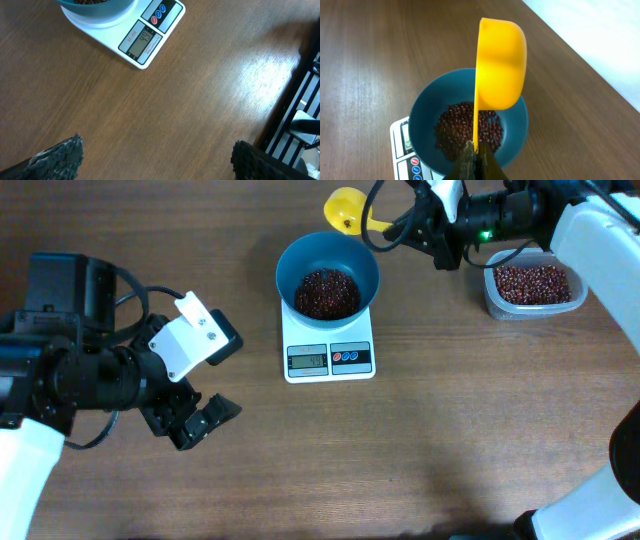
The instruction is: Scoop item into bowl and weigh 50g on scale
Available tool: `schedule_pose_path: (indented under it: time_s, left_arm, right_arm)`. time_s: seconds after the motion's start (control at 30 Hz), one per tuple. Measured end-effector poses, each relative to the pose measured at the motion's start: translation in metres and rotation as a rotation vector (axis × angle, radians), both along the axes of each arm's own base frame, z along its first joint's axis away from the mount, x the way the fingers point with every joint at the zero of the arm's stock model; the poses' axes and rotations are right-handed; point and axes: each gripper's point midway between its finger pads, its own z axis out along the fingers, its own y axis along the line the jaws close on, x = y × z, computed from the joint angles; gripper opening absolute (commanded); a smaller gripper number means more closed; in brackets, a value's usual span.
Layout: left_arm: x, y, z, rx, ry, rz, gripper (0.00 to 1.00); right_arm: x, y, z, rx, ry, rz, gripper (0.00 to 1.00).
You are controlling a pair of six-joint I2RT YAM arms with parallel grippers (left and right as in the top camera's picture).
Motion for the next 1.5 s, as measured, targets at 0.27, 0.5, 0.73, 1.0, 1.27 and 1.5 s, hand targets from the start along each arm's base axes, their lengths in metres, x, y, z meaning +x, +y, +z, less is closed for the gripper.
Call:
schedule_pose_path:
  time_s: [0.27,0.5,0.73,1.0,1.27,1.5]
  left_arm:
    - [0.000,0.000,0.000,0.000,0.000,0.000,0.99]
    - [0.000,0.000,0.000,0.000,0.000,0.000,0.99]
    - [0.000,0.000,0.000,0.000,0.000,0.000,0.99]
    - [0.000,0.000,0.000,0.000,0.000,0.000,0.99]
    - [0.000,0.000,0.000,-0.001,0.000,0.000,0.99]
    - [0.000,0.000,0.000,0.000,-0.002,0.000,0.99]
  right_arm:
    - [0.002,0.016,0.000,-0.026,-0.034,0.015,0.04]
    - [0.013,0.010,-0.015,-0.162,-0.056,-0.062,0.04]
    - [0.020,0.010,0.011,-0.153,-0.131,-0.072,0.04]
    - [0.007,0.015,0.024,-0.090,-0.077,-0.069,0.04]
    - [0.017,-0.177,-0.020,-0.378,0.166,-0.642,0.04]
    - [-0.048,-0.254,-0.073,-0.639,0.441,-0.828,0.04]
